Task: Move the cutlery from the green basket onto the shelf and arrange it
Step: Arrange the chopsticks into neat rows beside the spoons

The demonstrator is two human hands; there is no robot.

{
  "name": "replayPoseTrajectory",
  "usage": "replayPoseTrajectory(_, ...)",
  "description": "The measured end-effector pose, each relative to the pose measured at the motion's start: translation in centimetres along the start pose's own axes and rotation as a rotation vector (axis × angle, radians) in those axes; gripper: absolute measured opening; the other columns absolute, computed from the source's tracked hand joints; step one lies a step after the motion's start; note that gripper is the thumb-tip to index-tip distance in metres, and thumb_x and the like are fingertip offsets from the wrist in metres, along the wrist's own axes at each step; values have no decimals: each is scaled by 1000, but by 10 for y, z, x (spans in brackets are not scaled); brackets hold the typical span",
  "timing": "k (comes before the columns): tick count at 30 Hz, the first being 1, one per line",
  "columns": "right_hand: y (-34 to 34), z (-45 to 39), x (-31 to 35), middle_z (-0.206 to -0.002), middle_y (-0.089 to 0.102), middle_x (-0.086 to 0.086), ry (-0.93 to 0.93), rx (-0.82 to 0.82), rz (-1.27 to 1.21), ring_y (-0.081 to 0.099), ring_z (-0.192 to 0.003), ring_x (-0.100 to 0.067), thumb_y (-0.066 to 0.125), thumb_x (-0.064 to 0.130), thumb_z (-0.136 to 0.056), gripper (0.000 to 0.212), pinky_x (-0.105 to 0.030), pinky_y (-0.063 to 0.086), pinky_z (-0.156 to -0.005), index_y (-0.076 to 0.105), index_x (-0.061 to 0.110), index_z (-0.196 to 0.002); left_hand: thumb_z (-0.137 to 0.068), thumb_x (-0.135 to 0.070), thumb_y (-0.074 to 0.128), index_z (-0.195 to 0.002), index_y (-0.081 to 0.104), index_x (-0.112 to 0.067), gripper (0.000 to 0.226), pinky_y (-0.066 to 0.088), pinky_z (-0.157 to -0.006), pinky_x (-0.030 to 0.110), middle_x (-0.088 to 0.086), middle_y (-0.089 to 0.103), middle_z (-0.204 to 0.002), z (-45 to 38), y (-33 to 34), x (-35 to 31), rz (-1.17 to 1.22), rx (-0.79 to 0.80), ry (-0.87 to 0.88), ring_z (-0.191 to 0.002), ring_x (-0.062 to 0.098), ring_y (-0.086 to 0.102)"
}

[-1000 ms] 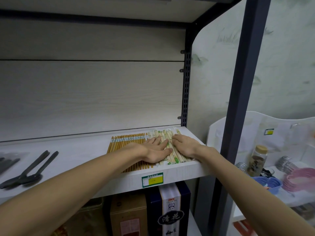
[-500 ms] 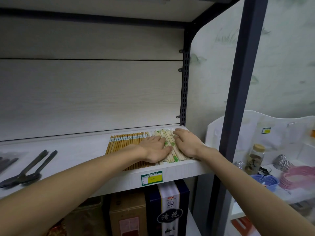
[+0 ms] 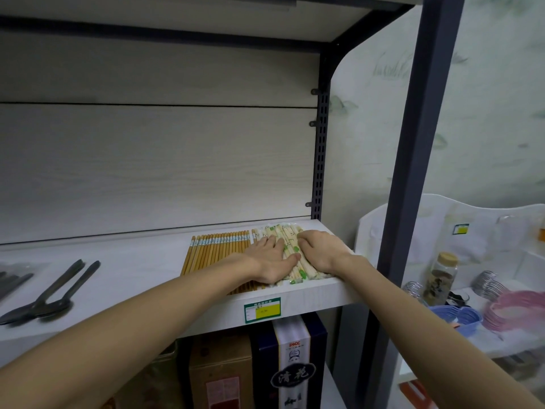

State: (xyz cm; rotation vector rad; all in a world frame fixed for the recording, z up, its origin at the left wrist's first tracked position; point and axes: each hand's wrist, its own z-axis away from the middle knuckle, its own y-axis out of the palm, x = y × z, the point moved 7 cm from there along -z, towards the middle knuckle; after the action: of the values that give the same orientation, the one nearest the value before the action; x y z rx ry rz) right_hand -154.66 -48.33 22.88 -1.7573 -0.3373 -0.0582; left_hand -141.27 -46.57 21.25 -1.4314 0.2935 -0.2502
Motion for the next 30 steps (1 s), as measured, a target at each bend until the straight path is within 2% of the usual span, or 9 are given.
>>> replayPoseTrajectory(4, -5, 0, 3, -106, 70, -9, 15, -87, -2, 63, -96, -31, 33, 31, -103, 38, -37, 50, -79, 66, 16, -96, -101, -66, 15, -162, 12, -13, 81, 16, -125, 45, 12, 14, -169, 0, -4, 0, 3, -61, 2, -155, 30, 13)
replayPoseTrajectory(7, -6, -1, 2, -98, 70, -10, 26, -103, -119, 63, -91, -31, 35, 28, -103, 37, -38, 50, -77, 66, 12, -90, -100, -69, 16, -160, 20, -13, 82, 24, -122, 44, 12, 25, -165, 2, -7, 0, 15, -98, 17, -151, 30, 25)
replayPoseTrajectory(9, -6, -1, -1, -102, 71, -10, 29, -59, -232, 64, -98, -31, 36, 27, -103, 37, -39, 51, -85, 69, 10, -98, -99, -70, 15, -160, 19, -13, 84, 23, -123, 44, 11, 23, -166, 3, -7, 2, 24, -95, 19, -151, 30, 24)
replayPoseTrajectory(11, -5, 1, 0, -122, 69, -9, 10, 7, -249, 62, -112, -30, 36, 28, -105, 38, -39, 48, -97, 68, 13, -120, -99, -72, 13, -162, 13, -12, 87, 16, -125, 45, 11, 13, -169, 3, -5, 7, 17, -83, 1, -155, 29, 14)
replayPoseTrajectory(13, -5, 5, 0, -140, 59, -8, -9, 36, -228, 55, -126, -28, 34, 28, -107, 42, -36, 42, -107, 56, 15, -140, -96, -75, 8, -163, 4, -13, 91, 8, -127, 44, 10, 1, -170, 2, 1, 12, 16, -43, -26, -157, 27, 3)
replayPoseTrajectory(15, -4, 8, -1, -147, 53, -8, -17, 46, -220, 49, -133, -27, 32, 29, -107, 45, -34, 37, -111, 48, 15, -147, -94, -78, 4, -162, -2, -13, 95, 2, -127, 44, 10, -5, -170, 2, 6, 14, 16, -10, -46, -157, 26, -4)
replayPoseTrajectory(19, 6, 10, 1, -143, 55, -9, -13, 96, -142, 52, -127, -30, 34, 32, -107, 43, -37, 40, -107, 51, 14, -142, -94, -76, 0, -162, -5, -12, 93, -3, -127, 41, 8, -8, -170, 1, 6, 12, -16, 5, -57, -157, 23, -7)
replayPoseTrajectory(24, 10, 7, -1, -128, 62, -10, 1, 76, -99, 58, -113, -31, 34, 39, -105, 38, -42, 45, -100, 58, 15, -123, -100, -68, 3, -162, -1, -16, 82, 2, -128, 42, 5, -6, -170, 3, 2, 10, 3, -57, -13, -157, 22, -1)
replayPoseTrajectory(30, 11, 8, 0, -138, 56, -9, -5, 79, -88, 54, -122, -31, 32, 42, -106, 45, -42, 42, -104, 55, 13, -132, -102, -65, 8, -162, 4, -12, 80, 5, -128, 39, 7, -2, -170, 1, -6, 11, 64, -102, -27, -157, 22, 2)
